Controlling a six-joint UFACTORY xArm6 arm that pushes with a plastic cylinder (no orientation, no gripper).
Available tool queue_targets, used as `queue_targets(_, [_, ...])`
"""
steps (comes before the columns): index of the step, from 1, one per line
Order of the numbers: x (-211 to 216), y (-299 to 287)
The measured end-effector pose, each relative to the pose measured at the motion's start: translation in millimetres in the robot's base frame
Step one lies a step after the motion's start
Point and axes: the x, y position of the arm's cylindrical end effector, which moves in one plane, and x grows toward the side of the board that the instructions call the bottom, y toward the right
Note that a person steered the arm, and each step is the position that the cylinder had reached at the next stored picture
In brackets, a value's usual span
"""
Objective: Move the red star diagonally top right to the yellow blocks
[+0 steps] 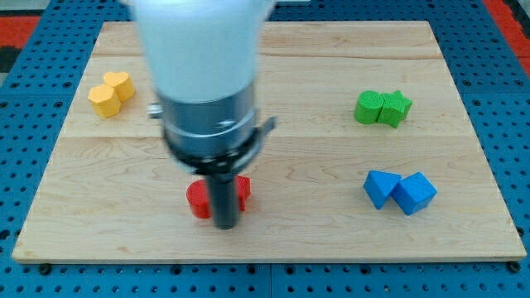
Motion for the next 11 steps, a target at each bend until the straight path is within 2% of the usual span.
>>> queue_targets(2, [2.3,-20.5])
queue_targets(3, [-13.1,-20.8])
queue_targets(4, [-8.4,-14.6])
queue_targets(5, [-9.8,27.1])
queue_targets(8, [-115.5,59.8])
queue_targets(9, [-118.4,89.0])
queue_targets(10, [-141.7,94.2])
queue_targets(11, [-188.3,91.4])
